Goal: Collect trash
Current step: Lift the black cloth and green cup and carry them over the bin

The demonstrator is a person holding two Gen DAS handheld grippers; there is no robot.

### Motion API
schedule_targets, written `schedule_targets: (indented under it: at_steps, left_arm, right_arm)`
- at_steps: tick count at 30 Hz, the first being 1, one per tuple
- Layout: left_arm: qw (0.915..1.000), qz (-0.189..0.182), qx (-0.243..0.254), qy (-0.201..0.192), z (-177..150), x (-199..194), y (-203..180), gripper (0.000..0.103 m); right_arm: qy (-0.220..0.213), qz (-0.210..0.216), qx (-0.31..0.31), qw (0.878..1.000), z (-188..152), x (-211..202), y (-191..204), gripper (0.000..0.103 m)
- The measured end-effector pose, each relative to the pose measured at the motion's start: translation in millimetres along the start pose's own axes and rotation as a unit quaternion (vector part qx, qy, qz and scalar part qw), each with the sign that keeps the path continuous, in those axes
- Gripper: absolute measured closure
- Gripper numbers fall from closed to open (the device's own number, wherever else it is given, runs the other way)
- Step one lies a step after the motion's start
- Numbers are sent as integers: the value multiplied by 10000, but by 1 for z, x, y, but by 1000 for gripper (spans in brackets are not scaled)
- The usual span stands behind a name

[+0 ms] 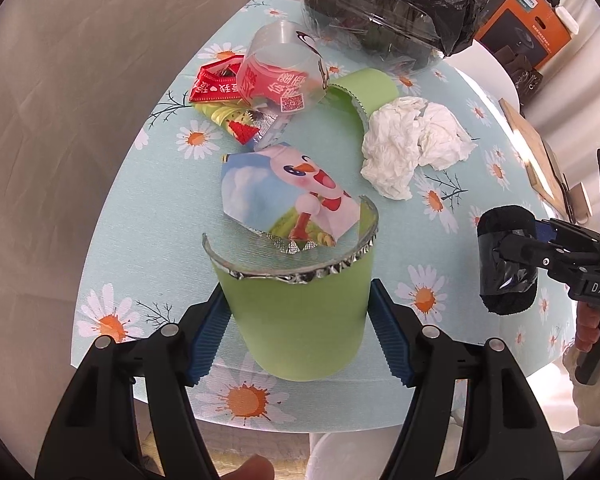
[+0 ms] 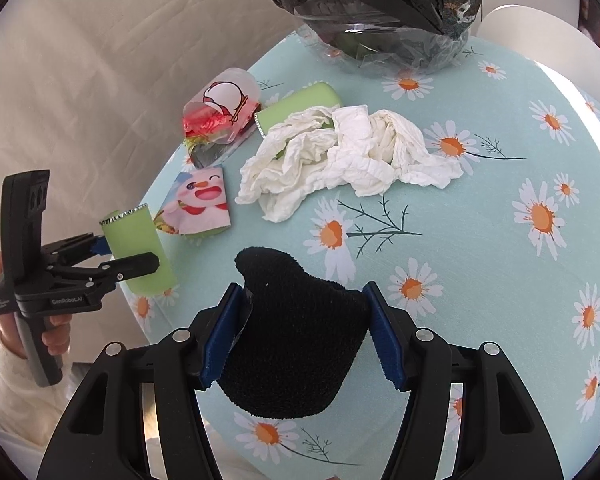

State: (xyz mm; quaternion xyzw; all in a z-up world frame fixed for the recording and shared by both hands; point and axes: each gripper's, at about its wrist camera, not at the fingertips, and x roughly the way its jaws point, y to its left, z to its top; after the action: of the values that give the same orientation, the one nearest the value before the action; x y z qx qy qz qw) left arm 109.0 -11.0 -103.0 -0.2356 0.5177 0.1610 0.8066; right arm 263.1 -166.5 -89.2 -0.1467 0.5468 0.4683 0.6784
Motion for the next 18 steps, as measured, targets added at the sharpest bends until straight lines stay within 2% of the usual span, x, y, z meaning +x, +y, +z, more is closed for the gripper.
schedule_targets:
  at_steps: [9,14,18]
  left_arm:
    - [9993,191,283,-118,4,-19,-19,35]
    - [9974,317,621,-165,9,-30,-35,35]
    - [9960,271,805,-277,17,-38,-47,35]
  right_arm:
    - [-378,-144,123,9991,-11,-39,-10,46]
    - [-637,-195,283,9974,-19,-57,-19,46]
    - [-903,-267,371,9949,-27,-72,-27,46]
